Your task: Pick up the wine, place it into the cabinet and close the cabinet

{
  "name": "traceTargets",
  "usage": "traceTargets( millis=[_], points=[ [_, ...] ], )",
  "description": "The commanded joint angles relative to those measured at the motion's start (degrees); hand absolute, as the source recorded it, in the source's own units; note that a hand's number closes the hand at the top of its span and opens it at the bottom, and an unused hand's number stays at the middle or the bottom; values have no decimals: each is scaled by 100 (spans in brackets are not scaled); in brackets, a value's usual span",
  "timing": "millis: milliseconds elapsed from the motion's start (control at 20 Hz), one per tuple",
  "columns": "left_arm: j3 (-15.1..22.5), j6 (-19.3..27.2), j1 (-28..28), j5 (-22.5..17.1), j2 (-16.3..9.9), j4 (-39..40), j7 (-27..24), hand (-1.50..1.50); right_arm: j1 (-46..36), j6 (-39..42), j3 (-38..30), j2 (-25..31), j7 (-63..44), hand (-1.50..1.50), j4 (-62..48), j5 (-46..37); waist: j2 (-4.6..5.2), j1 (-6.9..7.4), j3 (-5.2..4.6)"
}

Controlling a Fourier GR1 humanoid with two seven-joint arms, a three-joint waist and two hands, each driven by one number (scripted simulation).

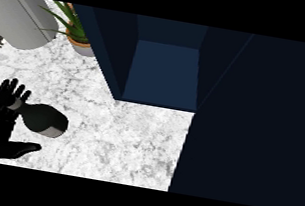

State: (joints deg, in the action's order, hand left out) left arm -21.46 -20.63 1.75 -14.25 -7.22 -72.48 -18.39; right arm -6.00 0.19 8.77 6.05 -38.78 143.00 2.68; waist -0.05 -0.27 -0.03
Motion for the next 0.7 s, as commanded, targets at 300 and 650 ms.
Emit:
traceTargets(
  millis=[300,650],
  points=[
    [10,-145,-372,84,-222,1046,-546,-150,-1,-98,303,-238,-56,-150,342,-315,2,17,0],
    [-43,-207,-733,174,-396,2003,-925,-150,-163,42,-248,59,-535,-150,722,387,5,-5,-2]
  ],
)
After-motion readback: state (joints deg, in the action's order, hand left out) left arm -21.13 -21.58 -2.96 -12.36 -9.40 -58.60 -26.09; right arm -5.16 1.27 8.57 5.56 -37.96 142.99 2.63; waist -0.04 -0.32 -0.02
